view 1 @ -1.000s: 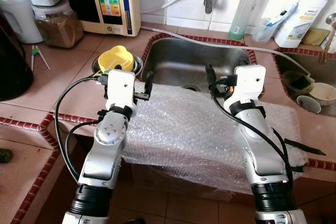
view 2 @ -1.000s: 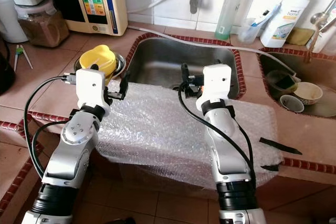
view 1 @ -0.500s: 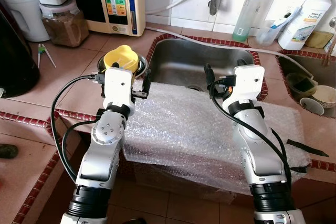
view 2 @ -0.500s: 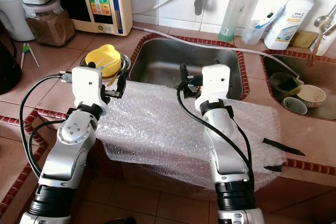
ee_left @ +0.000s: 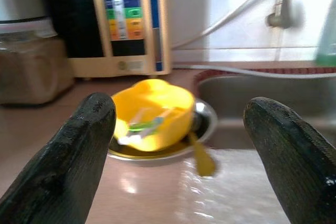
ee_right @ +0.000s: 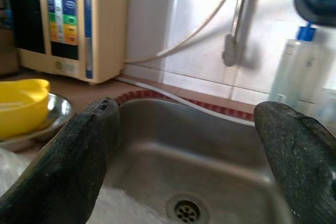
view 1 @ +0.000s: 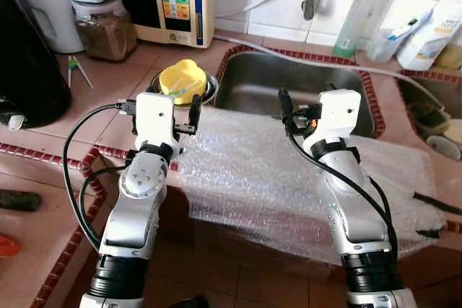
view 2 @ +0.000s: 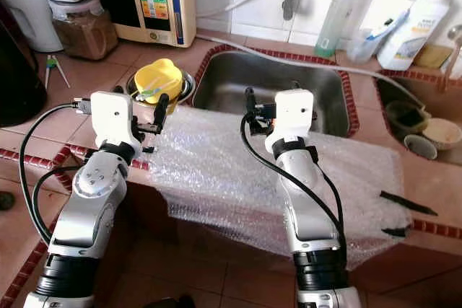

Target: Kitchen organization

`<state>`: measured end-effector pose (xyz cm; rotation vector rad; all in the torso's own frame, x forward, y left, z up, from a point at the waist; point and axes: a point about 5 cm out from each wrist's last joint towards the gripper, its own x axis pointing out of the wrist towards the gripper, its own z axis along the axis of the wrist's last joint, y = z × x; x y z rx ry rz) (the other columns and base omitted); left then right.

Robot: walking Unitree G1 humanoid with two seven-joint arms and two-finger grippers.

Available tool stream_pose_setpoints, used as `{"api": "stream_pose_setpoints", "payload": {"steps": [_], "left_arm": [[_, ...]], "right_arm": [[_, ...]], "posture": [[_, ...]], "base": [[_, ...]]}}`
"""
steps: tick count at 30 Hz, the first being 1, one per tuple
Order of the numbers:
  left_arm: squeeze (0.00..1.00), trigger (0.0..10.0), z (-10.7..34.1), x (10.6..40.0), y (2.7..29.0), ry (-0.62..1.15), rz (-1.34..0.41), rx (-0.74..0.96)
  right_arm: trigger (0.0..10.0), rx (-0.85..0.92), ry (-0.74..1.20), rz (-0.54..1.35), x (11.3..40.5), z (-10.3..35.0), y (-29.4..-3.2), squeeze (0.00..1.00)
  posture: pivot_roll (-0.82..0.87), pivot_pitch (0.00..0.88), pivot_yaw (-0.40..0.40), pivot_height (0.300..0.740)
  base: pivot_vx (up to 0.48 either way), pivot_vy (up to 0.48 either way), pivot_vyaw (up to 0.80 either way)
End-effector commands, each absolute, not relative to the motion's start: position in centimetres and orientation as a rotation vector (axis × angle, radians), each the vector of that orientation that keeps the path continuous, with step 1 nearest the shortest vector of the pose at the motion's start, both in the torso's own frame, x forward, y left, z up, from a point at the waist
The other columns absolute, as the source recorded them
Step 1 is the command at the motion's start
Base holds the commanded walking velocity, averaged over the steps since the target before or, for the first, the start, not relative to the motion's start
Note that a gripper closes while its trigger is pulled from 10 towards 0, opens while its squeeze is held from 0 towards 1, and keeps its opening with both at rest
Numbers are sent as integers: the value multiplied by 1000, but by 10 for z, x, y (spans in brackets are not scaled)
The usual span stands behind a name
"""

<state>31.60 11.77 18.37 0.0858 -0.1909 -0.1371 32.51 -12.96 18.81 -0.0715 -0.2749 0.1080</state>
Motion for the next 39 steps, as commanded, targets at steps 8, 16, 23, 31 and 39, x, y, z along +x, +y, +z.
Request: {"api": "stream_pose_setpoints", "payload": {"steps": [8, 16, 23, 31, 39], "left_arm": [[0, 10000, 183, 314, 114, -193, -183, 73], [0, 10000, 185, 310, 107, -208, -248, 43], [0, 10000, 188, 310, 106, -218, -270, 29], [0, 10000, 188, 310, 106, -219, -286, 33], [0, 10000, 187, 310, 105, -219, -296, 36]], "right_arm": [[10000, -71, -288, 95, 324, 192, -133, 0], [10000, -91, -313, 90, 324, 196, -134, 0], [10000, -100, -355, 72, 324, 207, -136, 0], [10000, -104, -353, 75, 324, 205, -135, 0], [10000, -106, -358, 73, 323, 206, -134, 0]], "posture": [[-23, 94, -25, 740], [-28, 92, -26, 740], [-30, 91, -25, 740], [-27, 84, -24, 740], [-28, 80, -19, 740]], "base": [[0, 0, 0], [0, 0, 0], [0, 0, 0], [0, 0, 0], [247, 0, 0]]}}
